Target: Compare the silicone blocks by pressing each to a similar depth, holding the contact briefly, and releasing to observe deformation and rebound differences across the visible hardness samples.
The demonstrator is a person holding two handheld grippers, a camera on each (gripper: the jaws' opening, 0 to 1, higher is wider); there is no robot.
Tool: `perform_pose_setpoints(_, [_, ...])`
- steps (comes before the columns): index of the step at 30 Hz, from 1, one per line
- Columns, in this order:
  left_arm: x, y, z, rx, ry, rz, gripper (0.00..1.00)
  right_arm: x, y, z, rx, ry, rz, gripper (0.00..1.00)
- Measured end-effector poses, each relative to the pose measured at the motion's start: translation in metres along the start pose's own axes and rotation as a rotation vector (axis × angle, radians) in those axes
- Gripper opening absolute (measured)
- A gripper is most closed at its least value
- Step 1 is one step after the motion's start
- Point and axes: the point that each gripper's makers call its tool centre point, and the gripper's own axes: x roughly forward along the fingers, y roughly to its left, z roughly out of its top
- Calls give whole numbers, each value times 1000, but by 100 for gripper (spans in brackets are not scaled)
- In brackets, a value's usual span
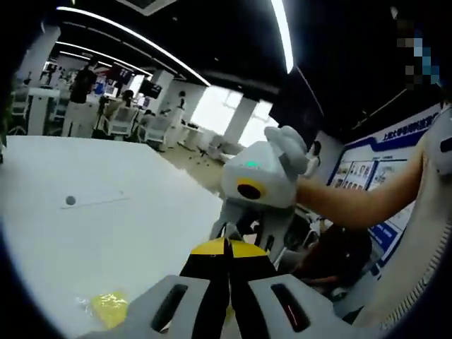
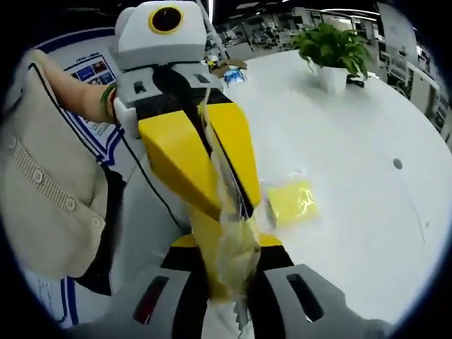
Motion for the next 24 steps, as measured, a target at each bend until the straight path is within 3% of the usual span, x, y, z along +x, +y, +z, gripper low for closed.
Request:
perform_pose_setpoints(6, [2,0,-1,32,9,5,0,0,0,-2,7,7,6,13])
perform_pose_setpoints(24, [2,4,-1,27,15,14,0,1,-1,-2,13,8,2,12])
